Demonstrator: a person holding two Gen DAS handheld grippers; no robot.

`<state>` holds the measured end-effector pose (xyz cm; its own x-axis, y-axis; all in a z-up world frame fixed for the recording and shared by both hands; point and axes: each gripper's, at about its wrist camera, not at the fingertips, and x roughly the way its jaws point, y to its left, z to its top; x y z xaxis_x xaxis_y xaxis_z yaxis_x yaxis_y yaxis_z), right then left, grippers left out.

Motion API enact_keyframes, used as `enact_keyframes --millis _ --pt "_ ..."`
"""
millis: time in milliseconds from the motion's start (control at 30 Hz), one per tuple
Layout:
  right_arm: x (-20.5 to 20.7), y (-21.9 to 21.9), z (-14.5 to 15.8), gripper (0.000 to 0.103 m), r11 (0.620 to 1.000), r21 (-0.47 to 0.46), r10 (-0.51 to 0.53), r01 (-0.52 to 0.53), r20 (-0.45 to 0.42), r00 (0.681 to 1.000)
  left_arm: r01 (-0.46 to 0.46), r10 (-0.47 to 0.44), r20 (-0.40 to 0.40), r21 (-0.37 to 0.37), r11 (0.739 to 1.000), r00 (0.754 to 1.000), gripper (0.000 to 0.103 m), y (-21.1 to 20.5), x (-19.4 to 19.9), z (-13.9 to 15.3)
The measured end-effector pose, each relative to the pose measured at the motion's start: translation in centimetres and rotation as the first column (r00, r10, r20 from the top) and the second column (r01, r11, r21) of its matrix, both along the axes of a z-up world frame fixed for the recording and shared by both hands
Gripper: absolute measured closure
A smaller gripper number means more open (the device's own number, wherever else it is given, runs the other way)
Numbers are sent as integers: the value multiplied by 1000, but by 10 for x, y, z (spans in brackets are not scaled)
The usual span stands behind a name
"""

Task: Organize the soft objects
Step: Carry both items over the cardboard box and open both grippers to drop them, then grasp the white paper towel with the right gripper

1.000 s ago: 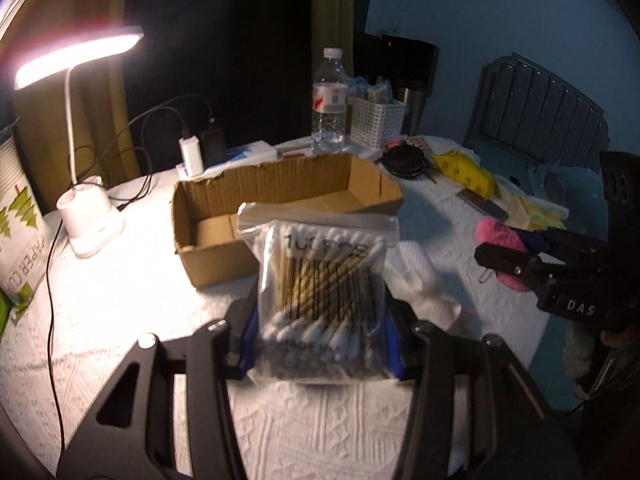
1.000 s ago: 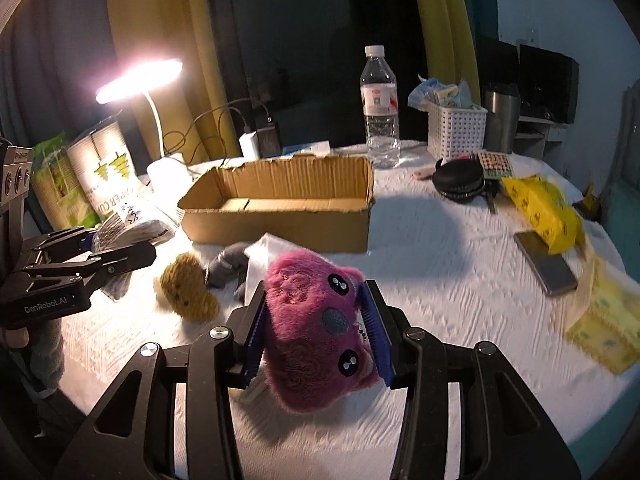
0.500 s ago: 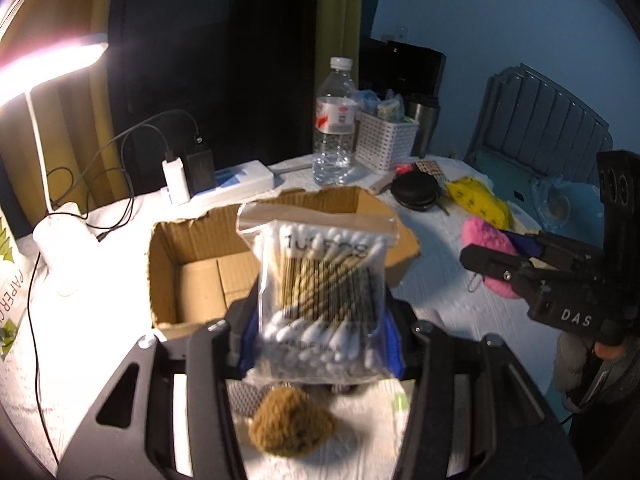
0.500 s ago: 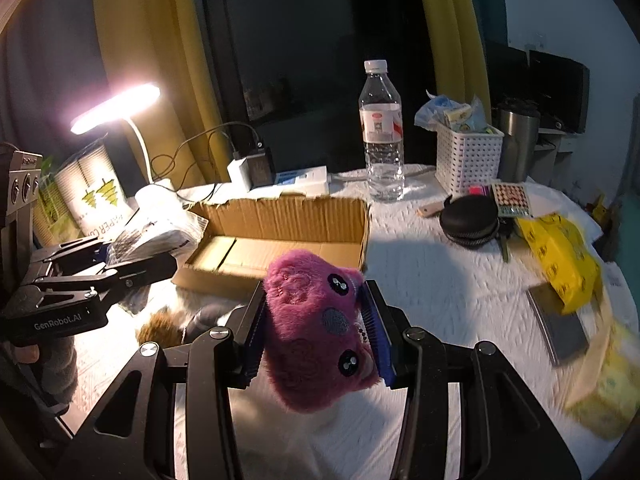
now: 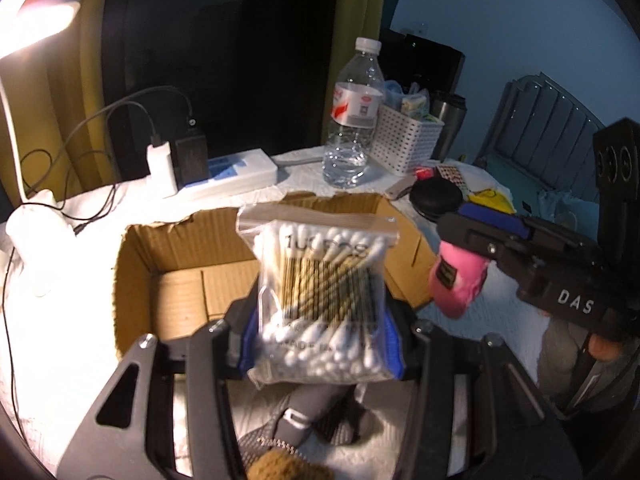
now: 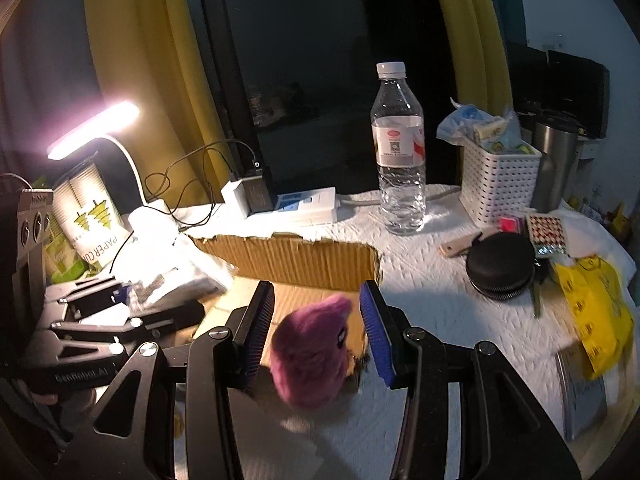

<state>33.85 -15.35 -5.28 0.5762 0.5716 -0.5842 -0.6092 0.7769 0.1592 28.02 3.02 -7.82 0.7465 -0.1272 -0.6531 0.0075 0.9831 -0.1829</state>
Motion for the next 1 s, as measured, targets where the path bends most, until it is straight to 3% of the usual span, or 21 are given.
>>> enact_keyframes --millis 433,467,500,567,1000 --pt "23 7 -9 56 1000 1 -12 13 -31 999 -5 3 -80 -25 1000 997 49 -3 32 -21" --pt "23 7 -9 56 1000 0 -14 14 -31 999 -7 5 -79 -26 1000 997 44 -2 31 -21" --pt "23 6 -8 56 1000 0 -16 16 -32 999 -9 7 -75 -26 1000 997 31 -2 30 -20" --pt "22 5 -7 56 1000 -2 -20 19 -33 999 -12 10 -56 -35 999 998 25 0 27 -17" --pt "-11 -9 3 56 999 -5 -43 43 -16 999 -38 38 -1 -17 999 999 24 4 -6 2"
